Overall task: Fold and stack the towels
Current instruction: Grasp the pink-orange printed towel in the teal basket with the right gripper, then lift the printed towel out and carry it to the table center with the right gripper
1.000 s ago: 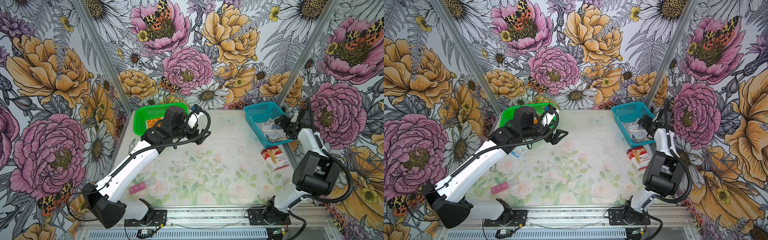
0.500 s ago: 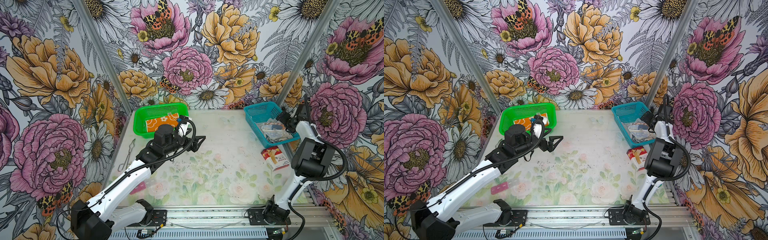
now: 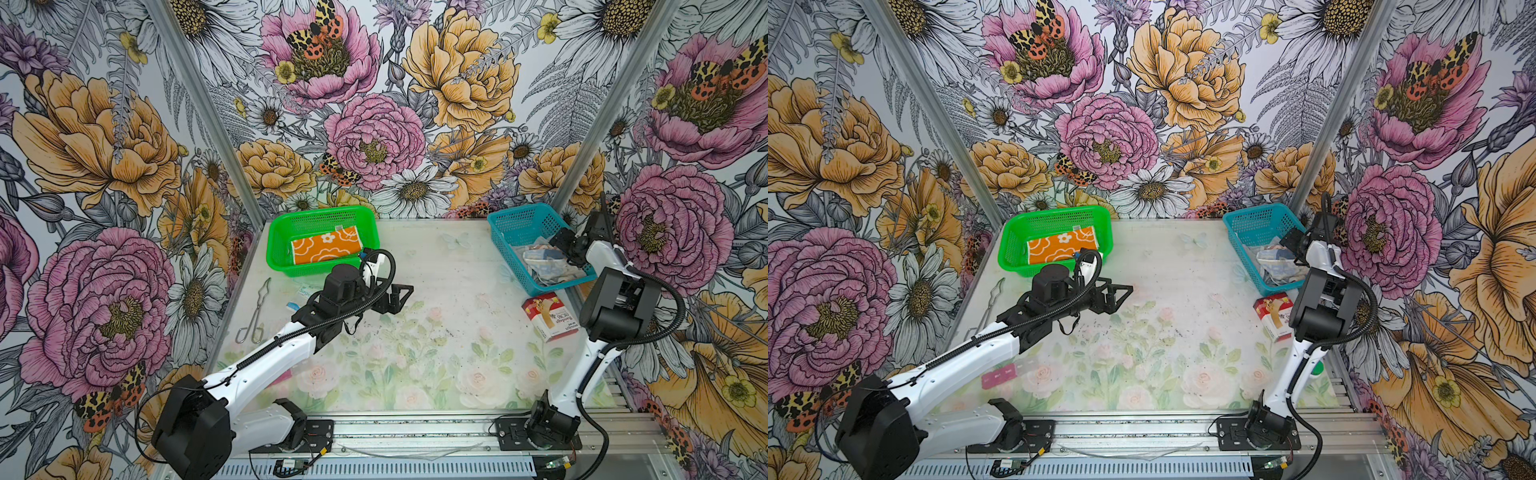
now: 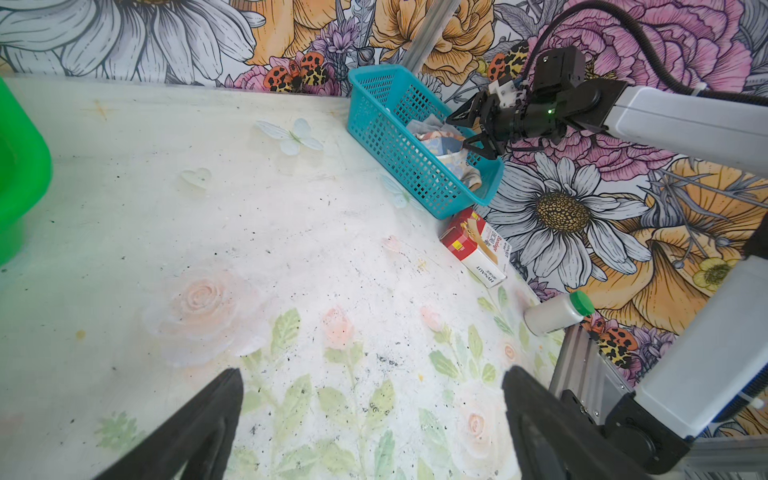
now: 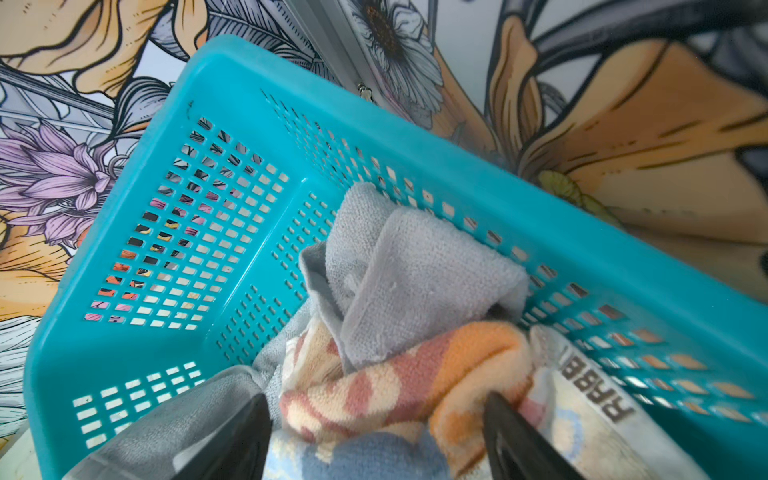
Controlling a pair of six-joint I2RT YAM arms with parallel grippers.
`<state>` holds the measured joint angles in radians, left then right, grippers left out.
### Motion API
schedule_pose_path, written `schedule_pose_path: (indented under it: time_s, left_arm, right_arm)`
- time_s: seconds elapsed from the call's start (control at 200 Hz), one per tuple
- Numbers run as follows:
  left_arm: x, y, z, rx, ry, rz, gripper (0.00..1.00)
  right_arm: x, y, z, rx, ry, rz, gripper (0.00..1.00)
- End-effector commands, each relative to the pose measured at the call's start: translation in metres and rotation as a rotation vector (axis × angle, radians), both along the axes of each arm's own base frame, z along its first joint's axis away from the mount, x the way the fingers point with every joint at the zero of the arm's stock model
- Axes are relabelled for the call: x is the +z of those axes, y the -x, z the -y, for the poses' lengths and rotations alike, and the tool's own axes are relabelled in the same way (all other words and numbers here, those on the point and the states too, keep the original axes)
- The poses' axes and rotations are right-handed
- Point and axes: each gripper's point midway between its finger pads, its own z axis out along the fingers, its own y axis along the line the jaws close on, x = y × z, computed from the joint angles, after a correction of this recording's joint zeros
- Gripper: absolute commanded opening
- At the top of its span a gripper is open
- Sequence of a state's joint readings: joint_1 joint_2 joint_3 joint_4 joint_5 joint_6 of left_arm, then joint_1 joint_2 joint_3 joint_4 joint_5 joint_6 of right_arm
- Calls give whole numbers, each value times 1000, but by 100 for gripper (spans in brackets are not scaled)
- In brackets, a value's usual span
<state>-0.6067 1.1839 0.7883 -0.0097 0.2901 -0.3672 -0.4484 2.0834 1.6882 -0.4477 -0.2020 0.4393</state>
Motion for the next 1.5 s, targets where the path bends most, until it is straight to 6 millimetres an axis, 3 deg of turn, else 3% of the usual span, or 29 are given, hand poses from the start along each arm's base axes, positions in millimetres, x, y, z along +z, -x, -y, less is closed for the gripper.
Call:
schedule_pose_path:
  time_s: [0.0,0.075,0.14,0.205,0.335,0.585,0.78,0.821,0.836,0.906,1.066,1.316,1.496]
  left_arm:
    - [7,2,4,-13,54,12,99]
    - [6,0,2,2,49,13,99]
    - [6,-1,2,4,48,12,99]
    - [7,-2,2,5,51,13,99]
    - [10,0,1,8,56,11,99]
    - [11,2,-1,25,69,7,99]
    - [12,0,-3,42,69,9,99]
    - [12,0,-3,44,70,9,99]
    - [12,0,-4,45,69,7,99]
    - [12,0,-3,47,75,5,99]
    - [17,1,0,40,85,6,99]
    - [26,10,5,25,89,17,99]
    - [32,21,11,12,86,32,99]
  right_arm:
    - [9,-12,5,6,15,23,69]
    - [6,-15,0,20,-18,16,49]
    - [3,-15,-3,28,-34,9,43]
    - [-2,-12,-6,31,-44,-13,45]
    - [-12,-5,-20,63,-60,-53,60]
    - [-47,5,-42,83,-60,-171,61]
    - [-62,2,-52,107,-60,-209,42]
    - [-63,1,-54,110,-61,-210,36]
    - [-62,1,-55,112,-59,-210,27]
    - [-55,0,-58,118,-50,-201,9]
    - [-30,1,-63,133,-9,-170,0]
    - [42,10,-79,166,29,-56,0]
    - [119,22,-102,212,53,89,0]
